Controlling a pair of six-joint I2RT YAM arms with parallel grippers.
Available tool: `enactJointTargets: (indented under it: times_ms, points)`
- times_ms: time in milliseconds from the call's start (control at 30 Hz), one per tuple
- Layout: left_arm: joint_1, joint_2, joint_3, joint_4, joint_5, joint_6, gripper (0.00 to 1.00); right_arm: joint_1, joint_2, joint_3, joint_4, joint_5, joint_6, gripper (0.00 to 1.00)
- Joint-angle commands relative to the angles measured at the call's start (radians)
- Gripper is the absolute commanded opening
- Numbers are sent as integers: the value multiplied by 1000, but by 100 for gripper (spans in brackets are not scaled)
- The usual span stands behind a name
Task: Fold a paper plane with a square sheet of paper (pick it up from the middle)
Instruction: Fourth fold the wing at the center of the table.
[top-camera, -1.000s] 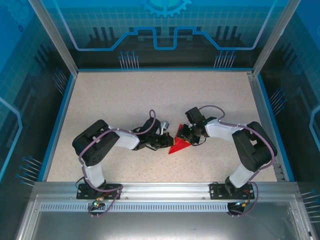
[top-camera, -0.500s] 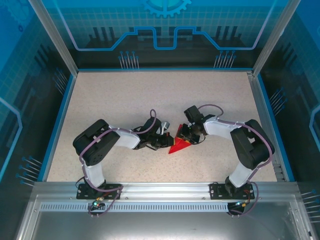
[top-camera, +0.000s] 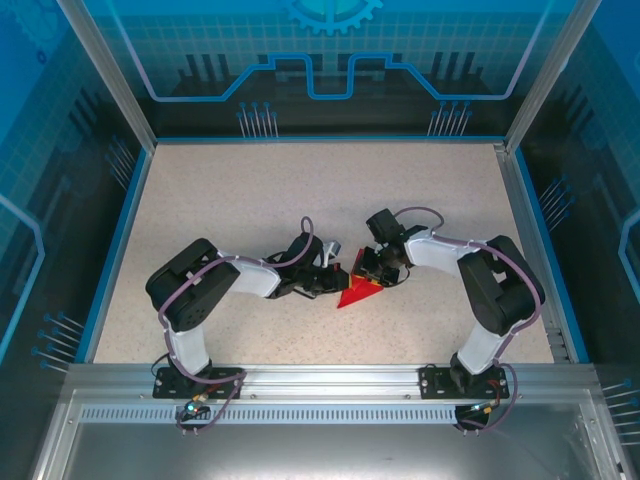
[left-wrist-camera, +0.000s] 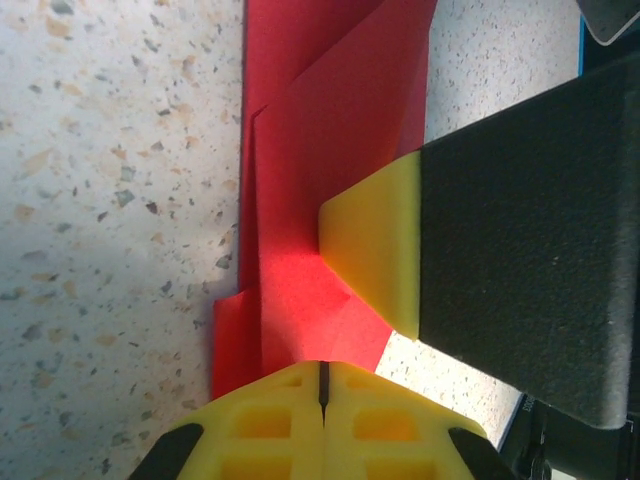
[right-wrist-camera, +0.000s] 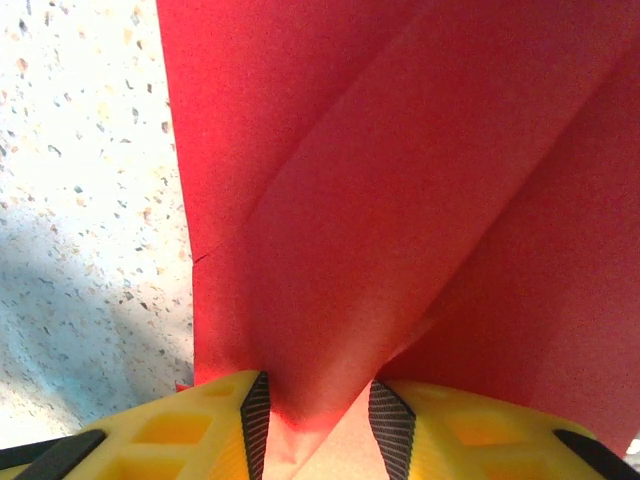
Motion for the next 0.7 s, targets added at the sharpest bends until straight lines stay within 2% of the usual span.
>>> enactJointTargets:
  times_ms: [0,667]
  points:
    - [-4,7,20,26,9,27,4,10,111,-51,-7,15,-24,39]
    - [-4,58,48,-44,-37,46,3,7,114,-51,-9,19,-13,38]
